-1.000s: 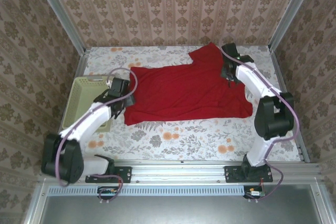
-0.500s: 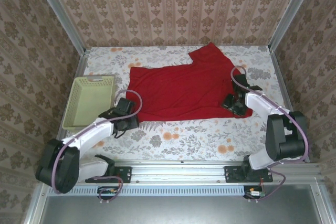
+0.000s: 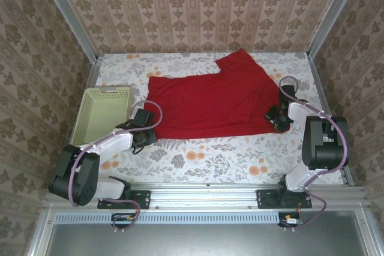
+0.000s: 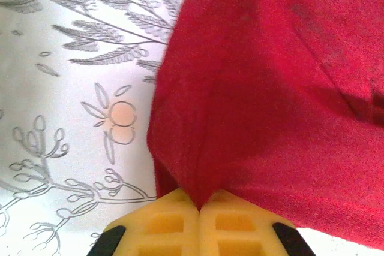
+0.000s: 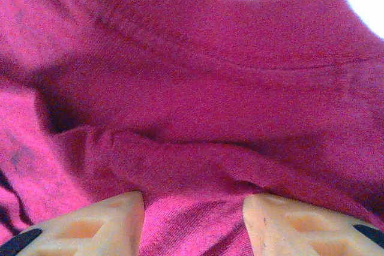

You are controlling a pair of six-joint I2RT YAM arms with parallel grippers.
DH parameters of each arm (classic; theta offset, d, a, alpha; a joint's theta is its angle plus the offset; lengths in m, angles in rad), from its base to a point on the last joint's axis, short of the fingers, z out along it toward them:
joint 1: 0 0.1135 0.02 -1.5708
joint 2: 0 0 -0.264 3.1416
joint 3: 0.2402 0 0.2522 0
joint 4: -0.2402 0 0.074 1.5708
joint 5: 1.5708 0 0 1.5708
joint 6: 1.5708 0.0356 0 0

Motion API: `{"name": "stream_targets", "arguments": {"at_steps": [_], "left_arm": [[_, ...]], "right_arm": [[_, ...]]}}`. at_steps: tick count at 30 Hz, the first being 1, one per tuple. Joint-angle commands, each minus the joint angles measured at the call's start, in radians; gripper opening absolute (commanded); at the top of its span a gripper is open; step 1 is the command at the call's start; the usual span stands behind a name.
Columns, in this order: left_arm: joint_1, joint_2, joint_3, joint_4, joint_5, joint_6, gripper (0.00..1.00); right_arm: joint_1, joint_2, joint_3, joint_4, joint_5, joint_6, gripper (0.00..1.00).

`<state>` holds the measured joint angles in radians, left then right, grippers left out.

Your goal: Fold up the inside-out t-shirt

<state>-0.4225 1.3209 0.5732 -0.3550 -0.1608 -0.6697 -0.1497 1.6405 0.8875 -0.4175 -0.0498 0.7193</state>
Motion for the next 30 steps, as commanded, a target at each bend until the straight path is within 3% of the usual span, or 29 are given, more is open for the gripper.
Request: {"name": "stream_targets", "arguments": {"at_steps": [1, 8, 12, 16, 20, 24, 30], "left_arm": [[0.013, -0.047, 0.01, -0.067, -0.112, -0.038, 0.01], [-0.002, -0.184, 0.007, -0.12, -0.193, -0.041, 0.08], [-0.001, -0.234, 0.011, -0.197, -0.253, -0.067, 0.28], [0.01, -0.281, 0.016, -0.222, -0.232, -0.057, 0.53], [0.002, -0.294, 0.059, -0.196, -0.148, -0.013, 0.55], [-0.049, -0.205, 0.12, -0.076, -0.004, 0.06, 0.55], [-0.084, 0.024, 0.21, 0.006, 0.065, 0.087, 0.55]], "right_arm": [[-0.056, 0.036, 0.017, 0.002, 0.048, 0.003, 0.5], [-0.083, 0.032, 0.07, -0.034, 0.068, -0.021, 0.5], [-0.095, 0.032, 0.074, -0.034, 0.071, -0.021, 0.5], [-0.093, 0.007, 0.075, -0.03, 0.053, -0.038, 0.5], [-0.052, -0.093, 0.07, -0.041, 0.025, -0.077, 0.5], [0.097, -0.159, 0.115, -0.086, 0.041, -0.149, 0.52], [0.24, -0.007, 0.214, -0.085, -0.045, -0.114, 0.52]]}}
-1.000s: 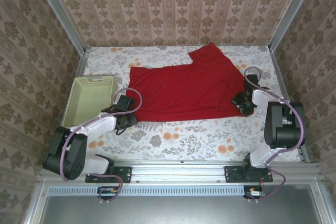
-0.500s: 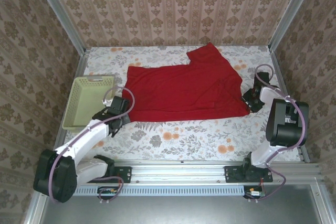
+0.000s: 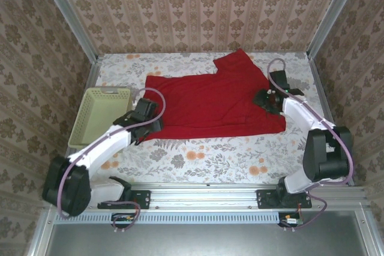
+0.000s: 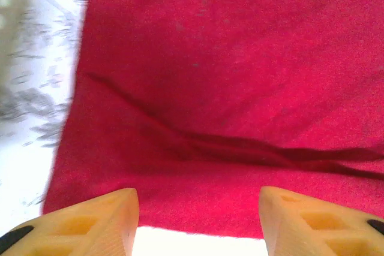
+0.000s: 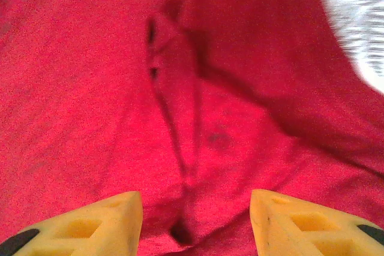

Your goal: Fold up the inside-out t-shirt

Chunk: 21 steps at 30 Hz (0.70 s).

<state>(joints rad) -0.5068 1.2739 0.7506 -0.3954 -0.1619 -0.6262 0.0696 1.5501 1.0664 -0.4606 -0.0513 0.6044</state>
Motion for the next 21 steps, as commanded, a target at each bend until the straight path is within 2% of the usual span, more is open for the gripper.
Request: {"name": "stream_targets", "arguments": {"at_steps": [1, 6, 10, 13, 17, 20, 21], "left_arm": [[0.0, 0.1, 0.039, 0.056, 0.077, 0.045, 0.55], [0.0, 0.145, 0.022, 0.082, 0.072, 0.042, 0.57], [-0.001, 0.145, -0.014, 0.106, 0.067, 0.042, 0.6], [-0.002, 0.155, -0.042, 0.125, 0.073, 0.039, 0.61], [-0.004, 0.167, -0.075, 0.15, 0.081, 0.026, 0.62], [-0.012, 0.168, -0.094, 0.156, 0.082, 0.019, 0.62], [-0.016, 0.169, -0.1, 0.157, 0.079, 0.016, 0.62]], "right_arm": [[0.041, 0.113, 0.052, -0.049, -0.049, 0.014, 0.52], [0.13, 0.162, 0.049, -0.07, -0.015, 0.09, 0.55], [0.176, 0.165, -0.001, -0.042, 0.009, 0.138, 0.69], [0.191, 0.196, 0.003, -0.017, -0.024, 0.151, 0.69], [0.206, 0.247, 0.071, -0.042, -0.036, 0.156, 0.65], [0.211, 0.27, 0.126, -0.044, -0.042, 0.156, 0.52], [0.213, 0.28, 0.15, -0.044, -0.048, 0.154, 0.45]]}}
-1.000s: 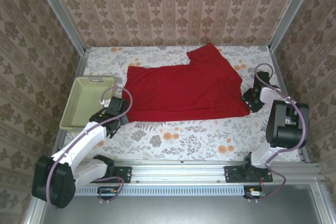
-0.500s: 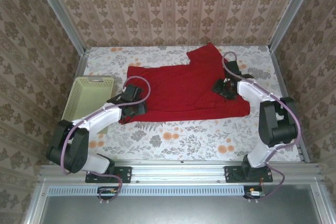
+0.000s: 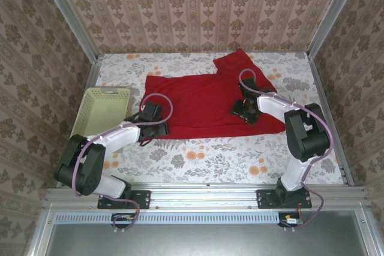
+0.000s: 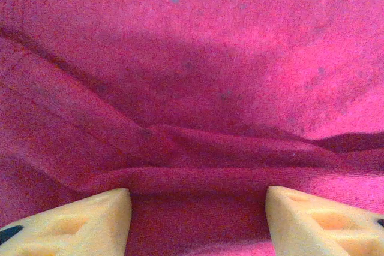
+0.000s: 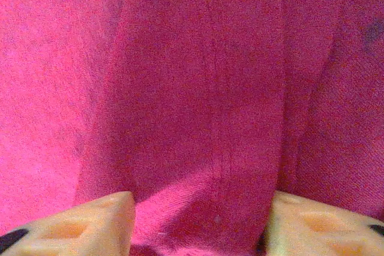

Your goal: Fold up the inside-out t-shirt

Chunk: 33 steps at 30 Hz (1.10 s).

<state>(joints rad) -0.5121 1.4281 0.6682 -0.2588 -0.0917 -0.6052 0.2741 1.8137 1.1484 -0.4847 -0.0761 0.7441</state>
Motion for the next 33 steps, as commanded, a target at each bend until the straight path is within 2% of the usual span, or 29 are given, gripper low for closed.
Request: {"name": "stream_targets", "arguments": {"at_steps": [1, 6, 9, 11, 13, 14, 16, 17, 23, 26, 29, 33], "left_arm": [[-0.012, 0.013, -0.024, 0.022, 0.008, -0.006, 0.62], [-0.017, 0.0, -0.045, 0.027, 0.009, -0.016, 0.62], [-0.017, -0.016, -0.051, 0.022, 0.006, -0.016, 0.63], [-0.017, -0.029, -0.054, 0.012, 0.002, -0.014, 0.63], [-0.017, -0.046, -0.058, 0.005, -0.002, -0.01, 0.63], [-0.017, -0.052, -0.059, 0.0, -0.006, -0.008, 0.63], [-0.017, -0.065, -0.062, -0.011, -0.015, -0.007, 0.64], [-0.017, -0.07, -0.062, -0.013, -0.016, -0.007, 0.64], [-0.017, -0.065, -0.063, 0.006, -0.006, -0.002, 0.66], [-0.017, -0.058, -0.061, 0.005, -0.011, 0.003, 0.66], [-0.017, -0.054, -0.061, 0.007, -0.013, 0.001, 0.66], [-0.017, -0.054, -0.065, 0.01, -0.008, -0.004, 0.67]], "right_arm": [[0.009, 0.03, 0.099, -0.024, -0.032, 0.012, 0.35], [0.013, 0.134, 0.279, -0.059, -0.042, -0.001, 0.12], [0.01, 0.207, 0.408, -0.11, -0.05, -0.013, 0.07], [0.003, 0.232, 0.471, -0.123, -0.059, -0.027, 0.07], [-0.004, 0.241, 0.526, -0.159, -0.063, -0.046, 0.1], [-0.004, 0.237, 0.545, -0.196, -0.054, -0.064, 0.16], [0.002, 0.191, 0.528, -0.265, 0.046, -0.103, 0.33], [0.004, 0.161, 0.489, -0.267, 0.08, -0.116, 0.36], [0.002, -0.044, 0.151, -0.214, 0.157, -0.16, 0.43], [0.003, -0.101, 0.035, -0.174, 0.149, -0.156, 0.43], [0.002, -0.104, -0.027, -0.127, 0.115, -0.15, 0.43], [0.003, -0.06, -0.011, -0.111, 0.099, -0.15, 0.42]]}}
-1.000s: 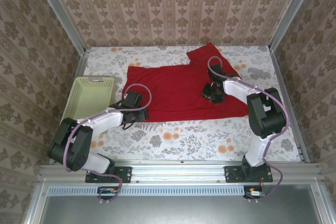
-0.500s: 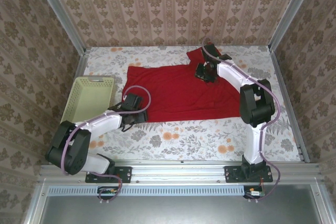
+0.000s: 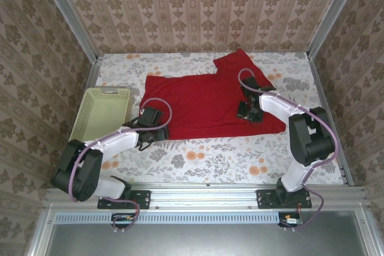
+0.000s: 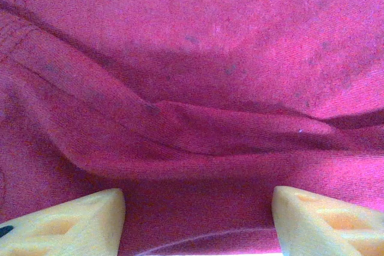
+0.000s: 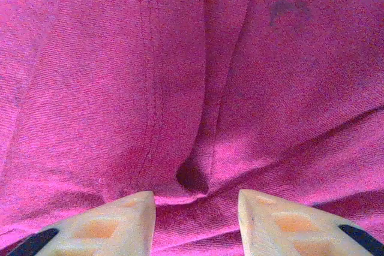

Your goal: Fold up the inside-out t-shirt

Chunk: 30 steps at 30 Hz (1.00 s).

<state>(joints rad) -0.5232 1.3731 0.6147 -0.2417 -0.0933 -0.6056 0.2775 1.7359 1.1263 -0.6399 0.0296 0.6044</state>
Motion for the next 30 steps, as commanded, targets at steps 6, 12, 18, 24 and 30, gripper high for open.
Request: {"name": "stream_targets", "arguments": {"at_steps": [6, 12, 18, 24, 30], "left_arm": [[-0.006, 0.001, -0.015, -0.01, -0.008, -0.007, 0.67], [-0.006, 0.002, -0.015, -0.011, -0.012, -0.006, 0.67], [-0.006, 0.004, -0.017, -0.014, -0.015, -0.003, 0.68], [-0.005, 0.004, -0.023, -0.016, -0.015, -0.003, 0.68], [-0.006, 0.0, -0.034, -0.016, -0.013, -0.005, 0.68]], "right_arm": [[-0.001, 0.059, 0.042, 0.055, -0.015, -0.011, 0.34], [-0.001, 0.063, 0.056, 0.062, -0.044, -0.008, 0.19], [-0.001, 0.054, 0.087, 0.041, -0.04, -0.013, 0.0], [-0.001, 0.062, 0.197, 0.009, -0.016, -0.045, 0.0], [-0.001, 0.211, 0.408, -0.022, -0.02, -0.106, 0.0]]}}
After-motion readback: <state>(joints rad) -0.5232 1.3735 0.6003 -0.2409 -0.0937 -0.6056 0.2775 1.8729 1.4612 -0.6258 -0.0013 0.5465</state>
